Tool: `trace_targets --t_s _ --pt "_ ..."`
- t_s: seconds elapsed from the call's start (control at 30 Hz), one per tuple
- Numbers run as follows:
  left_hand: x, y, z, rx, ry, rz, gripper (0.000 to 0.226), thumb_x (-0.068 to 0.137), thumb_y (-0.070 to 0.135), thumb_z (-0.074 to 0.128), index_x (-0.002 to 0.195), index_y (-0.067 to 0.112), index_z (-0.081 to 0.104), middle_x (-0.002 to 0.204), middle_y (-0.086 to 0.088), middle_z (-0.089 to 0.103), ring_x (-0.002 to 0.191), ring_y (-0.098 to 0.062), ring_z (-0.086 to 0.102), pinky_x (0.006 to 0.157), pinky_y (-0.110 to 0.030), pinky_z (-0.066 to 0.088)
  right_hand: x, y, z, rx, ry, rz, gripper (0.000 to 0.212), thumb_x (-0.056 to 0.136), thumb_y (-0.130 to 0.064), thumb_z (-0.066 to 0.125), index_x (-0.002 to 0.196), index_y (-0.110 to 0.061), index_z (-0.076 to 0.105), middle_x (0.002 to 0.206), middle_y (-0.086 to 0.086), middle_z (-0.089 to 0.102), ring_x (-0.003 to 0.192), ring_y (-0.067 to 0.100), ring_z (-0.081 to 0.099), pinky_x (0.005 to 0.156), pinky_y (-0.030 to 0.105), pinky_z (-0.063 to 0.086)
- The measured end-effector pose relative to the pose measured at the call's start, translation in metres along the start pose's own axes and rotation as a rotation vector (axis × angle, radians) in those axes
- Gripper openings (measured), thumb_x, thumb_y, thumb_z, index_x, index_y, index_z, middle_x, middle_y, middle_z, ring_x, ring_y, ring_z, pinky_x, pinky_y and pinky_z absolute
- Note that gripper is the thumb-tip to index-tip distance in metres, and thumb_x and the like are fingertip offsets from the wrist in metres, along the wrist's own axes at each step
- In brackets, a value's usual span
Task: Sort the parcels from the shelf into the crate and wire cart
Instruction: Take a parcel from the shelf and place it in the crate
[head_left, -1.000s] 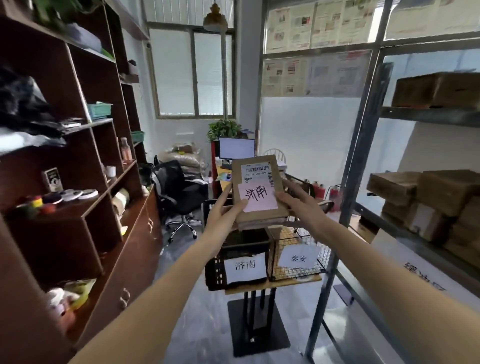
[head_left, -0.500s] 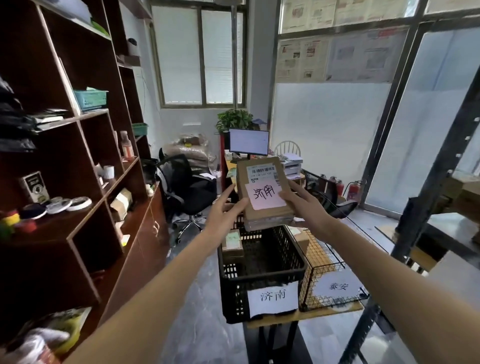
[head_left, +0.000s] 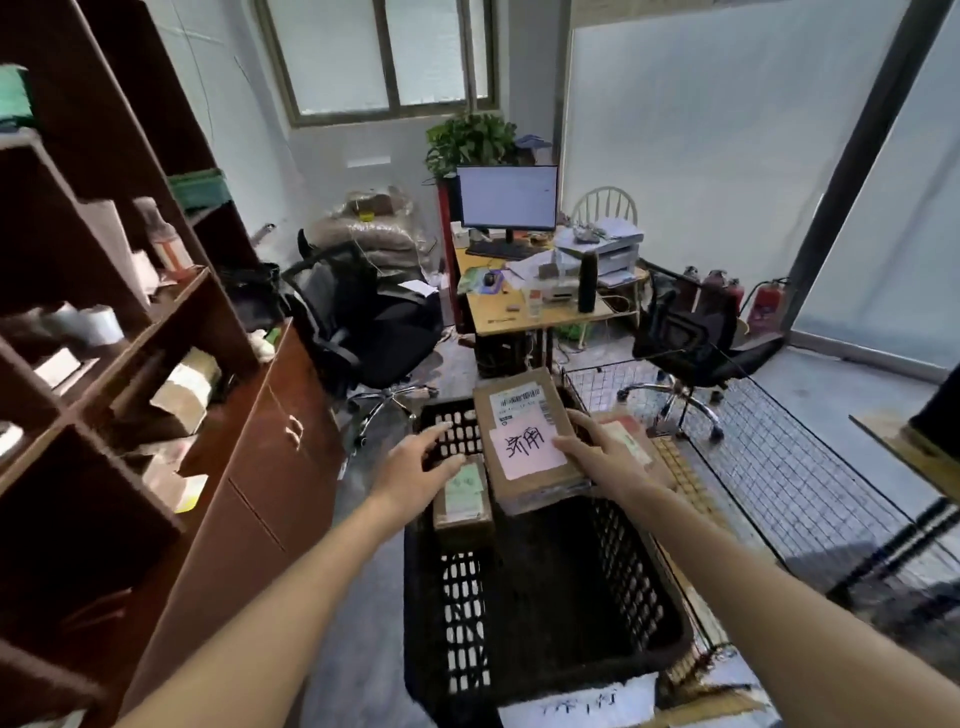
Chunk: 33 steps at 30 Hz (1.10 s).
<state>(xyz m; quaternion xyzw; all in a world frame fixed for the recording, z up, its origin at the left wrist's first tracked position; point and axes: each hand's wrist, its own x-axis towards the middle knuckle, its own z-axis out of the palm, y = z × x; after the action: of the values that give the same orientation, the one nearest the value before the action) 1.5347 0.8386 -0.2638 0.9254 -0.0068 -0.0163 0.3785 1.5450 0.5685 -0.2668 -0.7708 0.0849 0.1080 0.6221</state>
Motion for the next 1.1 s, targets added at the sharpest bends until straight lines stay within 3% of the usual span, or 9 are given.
trace_targets --t_s 0.1,0.27,0.37,0.5,0.63,0.87,0.93,1.03,1.1 --pt "0.036 -0.021 0.034 0.079 -0.066 -0.021 0.057 0.096 0.042 0.066 0.149 0.03 0.048 0.145 -0.002 0.055 0.133 -0.021 0.051 0.107 -0.033 0.042 0.051 0.035 0.002 0.012 -0.009 0.064 0.057 0.094 -0.037 0.07 0.145 -0.044 0.047 0.098 -0.001 0.075 0.089 0.016 0.072 0.085 0.041 0.062" --pt "0.086 -0.057 0.078 0.205 -0.201 -0.061 0.061 0.095 0.045 0.066 0.15 0.031 0.046 0.15 0.004 0.05 0.134 -0.019 0.051 0.107 -0.035 0.043 0.107 0.088 0.012 0.012 -0.044 0.128 0.06 0.094 -0.032 0.071 0.148 -0.038 0.045 0.104 0.003 0.074 0.084 0.01 0.073 0.065 0.021 0.055" --pt "0.113 -0.077 0.098 0.281 -0.265 -0.061 0.066 0.094 0.049 0.063 0.153 0.03 0.041 0.157 0.007 0.041 0.14 -0.017 0.044 0.113 -0.036 0.039 0.138 0.119 0.014 0.038 -0.056 0.176 0.068 0.092 -0.039 0.073 0.151 -0.041 0.041 0.118 0.006 0.07 0.1 0.02 0.072 0.084 0.035 0.061" --pt "0.141 -0.104 0.123 0.454 -0.388 -0.074 0.077 0.094 0.053 0.061 0.159 0.028 0.029 0.168 0.002 0.022 0.152 -0.021 0.027 0.122 -0.039 0.027 0.163 0.153 0.024 0.034 -0.039 0.245 0.069 0.089 -0.047 0.073 0.15 -0.048 0.039 0.129 0.005 0.063 0.111 0.022 0.066 0.1 0.049 0.055" --pt "0.159 -0.13 0.144 0.53 -0.493 -0.101 0.087 0.093 0.057 0.061 0.162 0.031 0.015 0.171 0.001 0.006 0.156 -0.022 0.012 0.125 -0.04 0.016 0.183 0.182 0.04 -0.012 -0.011 0.267 0.069 0.087 -0.053 0.071 0.149 -0.049 0.041 0.135 -0.001 0.061 0.119 0.018 0.06 0.107 0.047 0.049" --pt "0.173 -0.151 0.163 0.597 -0.615 -0.181 0.104 0.088 0.047 0.072 0.162 0.034 0.0 0.169 0.002 -0.013 0.157 -0.024 -0.003 0.123 -0.049 0.014 0.217 0.205 0.054 -0.001 -0.032 0.292 0.065 0.092 -0.045 0.069 0.15 -0.049 0.039 0.142 -0.004 0.056 0.128 0.017 0.054 0.113 0.046 0.044" --pt "0.175 -0.15 0.165 0.609 -0.64 -0.19 0.104 0.089 0.044 0.072 0.162 0.034 -0.001 0.169 0.003 -0.015 0.157 -0.024 -0.005 0.122 -0.054 0.018 0.226 0.21 0.059 0.051 -0.037 0.308 0.065 0.096 -0.037 0.067 0.154 -0.042 0.037 0.143 -0.001 0.057 0.125 0.016 0.057 0.11 0.04 0.047" --pt "0.176 -0.153 0.168 0.624 -0.62 -0.181 0.106 0.087 0.042 0.075 0.162 0.035 0.0 0.169 0.002 -0.012 0.156 -0.024 -0.007 0.12 -0.056 0.023 0.233 0.215 0.059 0.125 -0.023 0.32 0.061 0.101 -0.031 0.061 0.156 -0.035 0.035 0.139 0.0 0.06 0.115 0.01 0.061 0.09 0.018 0.049" --pt "0.177 -0.154 0.169 0.627 -0.607 -0.18 0.107 0.087 0.041 0.075 0.162 0.035 0.0 0.169 0.0 -0.011 0.156 -0.025 -0.007 0.121 -0.053 0.024 0.233 0.217 0.058 0.132 -0.038 0.314 0.06 0.101 -0.031 0.061 0.155 -0.036 0.035 0.135 -0.003 0.061 0.11 0.004 0.061 0.083 0.014 0.047"
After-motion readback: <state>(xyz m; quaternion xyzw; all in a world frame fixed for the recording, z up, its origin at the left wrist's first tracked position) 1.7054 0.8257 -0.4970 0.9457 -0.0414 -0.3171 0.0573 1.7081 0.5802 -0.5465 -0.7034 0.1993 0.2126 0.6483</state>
